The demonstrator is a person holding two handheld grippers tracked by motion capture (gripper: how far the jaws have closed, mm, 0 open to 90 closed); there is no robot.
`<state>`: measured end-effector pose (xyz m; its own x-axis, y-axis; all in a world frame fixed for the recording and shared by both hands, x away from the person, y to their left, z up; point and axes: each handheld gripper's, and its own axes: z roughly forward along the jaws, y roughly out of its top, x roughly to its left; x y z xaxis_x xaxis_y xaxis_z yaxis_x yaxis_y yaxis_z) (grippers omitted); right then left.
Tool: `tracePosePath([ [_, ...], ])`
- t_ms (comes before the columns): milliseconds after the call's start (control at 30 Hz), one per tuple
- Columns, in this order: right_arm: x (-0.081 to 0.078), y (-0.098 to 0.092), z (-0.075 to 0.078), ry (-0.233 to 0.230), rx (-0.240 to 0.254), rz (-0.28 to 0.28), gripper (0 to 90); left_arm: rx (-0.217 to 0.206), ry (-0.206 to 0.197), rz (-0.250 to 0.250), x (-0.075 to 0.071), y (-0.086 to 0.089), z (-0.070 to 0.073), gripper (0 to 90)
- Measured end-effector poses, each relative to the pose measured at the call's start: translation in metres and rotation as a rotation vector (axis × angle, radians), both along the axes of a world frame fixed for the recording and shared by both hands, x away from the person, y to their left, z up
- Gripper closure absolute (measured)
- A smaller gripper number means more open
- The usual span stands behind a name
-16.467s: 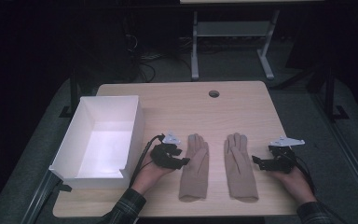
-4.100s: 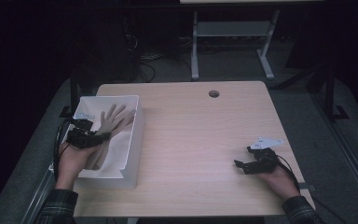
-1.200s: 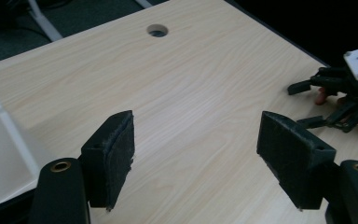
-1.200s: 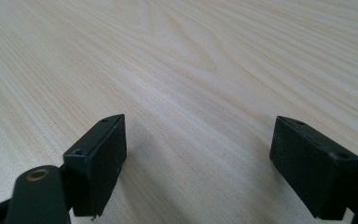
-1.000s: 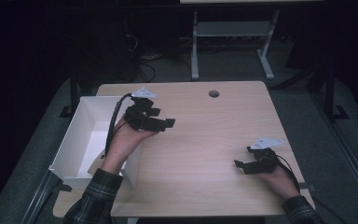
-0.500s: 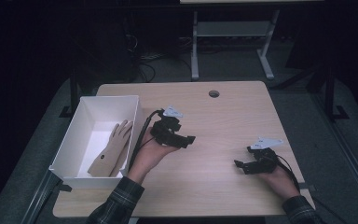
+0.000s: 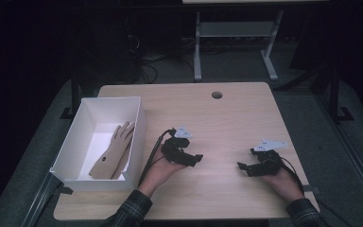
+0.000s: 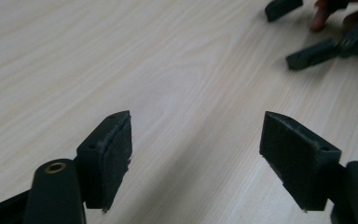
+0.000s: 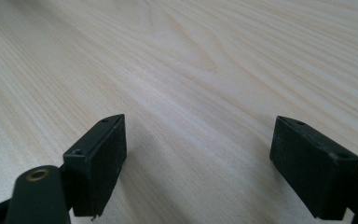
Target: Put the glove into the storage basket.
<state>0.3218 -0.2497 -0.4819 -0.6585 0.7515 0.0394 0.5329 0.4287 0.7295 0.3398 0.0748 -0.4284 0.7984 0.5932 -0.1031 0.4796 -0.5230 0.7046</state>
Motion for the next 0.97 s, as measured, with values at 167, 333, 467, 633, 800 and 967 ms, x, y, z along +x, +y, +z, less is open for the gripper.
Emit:
tracePosePath([
  [167,0.000,0.000,0.000,0.000,0.000,-0.001,18.1,0.026,0.004,-0.006,-0.003,0.001,-0.017,23.3],
  [333,0.000,0.000,0.000,-0.001,0.000,0.000,18.0,0.066,-0.018,-0.022,-0.006,0.002,-0.029,20.1],
  [467,0.000,0.000,0.000,0.000,0.000,0.001,18.0,0.087,-0.005,-0.024,-0.009,0.001,-0.039,18.2],
  [633,0.000,0.000,0.000,0.000,-0.004,0.004,17.9,0.101,-0.039,-0.041,-0.012,0.000,-0.043,15.3],
  [800,0.000,0.000,0.000,0.001,0.000,0.002,17.8,0.082,-0.068,-0.053,-0.015,0.002,-0.047,12.9],
  [967,0.000,0.000,0.000,0.001,0.000,0.002,17.7,0.049,-0.091,-0.058,-0.016,0.005,-0.050,12.5],
])
